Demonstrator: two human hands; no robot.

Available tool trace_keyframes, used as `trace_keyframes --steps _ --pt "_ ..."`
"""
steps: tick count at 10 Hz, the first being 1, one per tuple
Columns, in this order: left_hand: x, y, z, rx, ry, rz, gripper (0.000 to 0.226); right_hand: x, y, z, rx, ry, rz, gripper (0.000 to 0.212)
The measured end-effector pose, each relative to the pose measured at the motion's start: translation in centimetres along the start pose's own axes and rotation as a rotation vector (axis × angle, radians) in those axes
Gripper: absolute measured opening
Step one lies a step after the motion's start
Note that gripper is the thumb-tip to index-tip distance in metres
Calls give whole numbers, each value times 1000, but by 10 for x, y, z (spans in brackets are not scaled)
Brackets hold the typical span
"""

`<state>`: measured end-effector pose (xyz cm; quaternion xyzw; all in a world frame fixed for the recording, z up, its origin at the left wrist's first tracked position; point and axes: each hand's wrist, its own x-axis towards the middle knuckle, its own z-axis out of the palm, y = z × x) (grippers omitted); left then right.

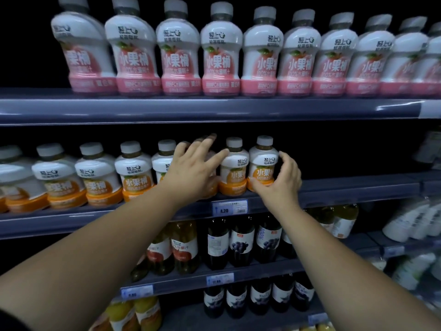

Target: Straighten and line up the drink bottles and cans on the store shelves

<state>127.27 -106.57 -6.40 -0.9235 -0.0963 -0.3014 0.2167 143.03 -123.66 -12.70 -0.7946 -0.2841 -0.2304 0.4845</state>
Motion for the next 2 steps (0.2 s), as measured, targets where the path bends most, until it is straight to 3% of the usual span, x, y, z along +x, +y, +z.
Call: trace_keyframes --steps 1,2 --pt "-25 -26 -11 8 -11 -39 67 -15 -38 11 -38 39 -226 83" --pt "-54 -60 -22 -6 -26 -66 66 -27 -77 29 -117 -47 -300 76"
